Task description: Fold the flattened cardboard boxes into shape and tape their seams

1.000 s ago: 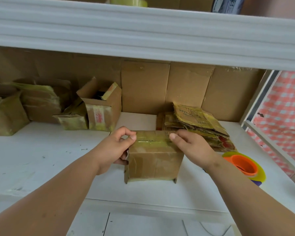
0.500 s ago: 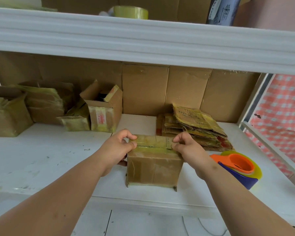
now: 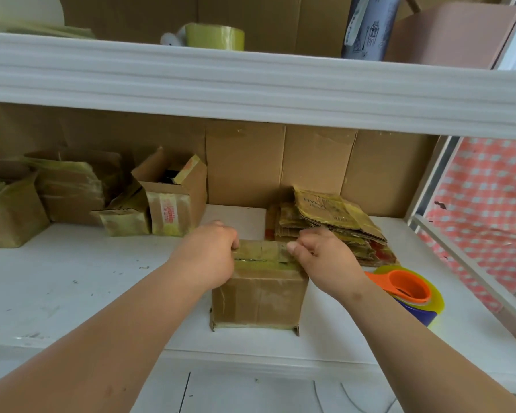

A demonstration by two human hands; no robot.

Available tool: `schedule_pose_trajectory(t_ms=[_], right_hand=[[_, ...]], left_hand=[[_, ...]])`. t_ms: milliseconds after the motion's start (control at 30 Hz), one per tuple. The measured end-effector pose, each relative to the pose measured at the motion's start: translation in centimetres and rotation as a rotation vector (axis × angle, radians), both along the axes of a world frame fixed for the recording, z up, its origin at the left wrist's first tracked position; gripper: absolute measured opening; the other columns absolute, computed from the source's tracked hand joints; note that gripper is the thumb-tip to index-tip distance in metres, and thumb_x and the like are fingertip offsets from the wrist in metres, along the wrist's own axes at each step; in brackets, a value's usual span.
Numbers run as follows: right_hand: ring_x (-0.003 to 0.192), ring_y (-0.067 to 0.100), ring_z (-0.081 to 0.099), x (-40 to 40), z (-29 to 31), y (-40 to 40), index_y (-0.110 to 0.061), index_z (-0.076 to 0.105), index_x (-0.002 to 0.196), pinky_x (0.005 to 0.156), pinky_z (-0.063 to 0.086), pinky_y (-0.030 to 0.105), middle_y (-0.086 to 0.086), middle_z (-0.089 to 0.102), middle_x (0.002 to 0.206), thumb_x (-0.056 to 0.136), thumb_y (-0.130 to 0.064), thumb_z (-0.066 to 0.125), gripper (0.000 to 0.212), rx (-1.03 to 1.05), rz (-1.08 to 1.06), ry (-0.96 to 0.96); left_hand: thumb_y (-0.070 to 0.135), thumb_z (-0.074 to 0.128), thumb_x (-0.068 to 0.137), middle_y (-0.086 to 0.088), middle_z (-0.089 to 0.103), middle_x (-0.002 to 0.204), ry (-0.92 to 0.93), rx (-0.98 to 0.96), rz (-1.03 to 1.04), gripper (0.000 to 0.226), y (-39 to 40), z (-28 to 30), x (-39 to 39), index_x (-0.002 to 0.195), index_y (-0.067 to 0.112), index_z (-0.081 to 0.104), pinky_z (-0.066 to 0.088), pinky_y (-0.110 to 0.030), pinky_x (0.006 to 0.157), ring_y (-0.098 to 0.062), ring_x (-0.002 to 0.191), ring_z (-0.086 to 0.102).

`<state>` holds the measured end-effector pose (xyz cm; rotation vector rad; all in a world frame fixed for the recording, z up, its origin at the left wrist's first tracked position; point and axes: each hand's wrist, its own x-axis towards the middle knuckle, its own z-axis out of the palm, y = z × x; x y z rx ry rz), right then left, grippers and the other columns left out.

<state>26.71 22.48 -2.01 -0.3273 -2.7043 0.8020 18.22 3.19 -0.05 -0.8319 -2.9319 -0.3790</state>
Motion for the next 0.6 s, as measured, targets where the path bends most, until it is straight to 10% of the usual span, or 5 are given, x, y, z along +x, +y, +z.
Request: schedule_pose_trajectory(t_ms=[167, 367, 600], right_hand=[[0.091, 0.019, 0.053, 0.6, -1.2, 3.2, -0.031, 0.065, 0.088, 0.072, 0.04, 0.029, -0.002, 0.053, 0.102, 0.1, -0.031, 0.051, 0.018, -0.14, -0.165, 0.124], [0.129, 0.037, 0.043, 2.5, -5.2, 8.2, -0.01, 0.043, 0.138, 0.11, 0.037, 0.045, 0.015, 0.043, 0.137, 0.095, -0.037, 0.047, 0.051, 0.279, -0.452, -0.468], [0.131, 0.035, 0.047, 3.3, -7.4, 10.3, -0.005, 0.029, 0.145, 0.115, 0.031, 0.046, 0.017, 0.049, 0.138, 0.093, -0.027, 0.046, 0.06, 0.331, -0.552, -0.599]], left_hand=[[0.006, 0.057, 0.088, 0.005, 0.053, 0.11, 0.085, -0.023, -0.035, 0.035, 0.2, 0.0, 0.6, 0.116, 0.024, 0.07, 0.051, -0.035, 0.091, -0.018, 0.098, 0.057], [0.021, 0.049, 0.102, 0.004, 0.058, 0.136, 0.015, -0.039, 0.005, 0.036, 0.1, 1.3, 0.5, 0.135, 0.029, 0.06, 0.042, -0.029, 0.106, -0.017, 0.122, 0.055], [0.027, 0.058, 0.099, 0.014, 0.07, 0.097, -0.05, 0.203, 0.066, 0.023, -0.4, 0.8, 0.2, 0.119, 0.029, 0.07, 0.052, -0.017, 0.08, -0.003, 0.087, 0.066]])
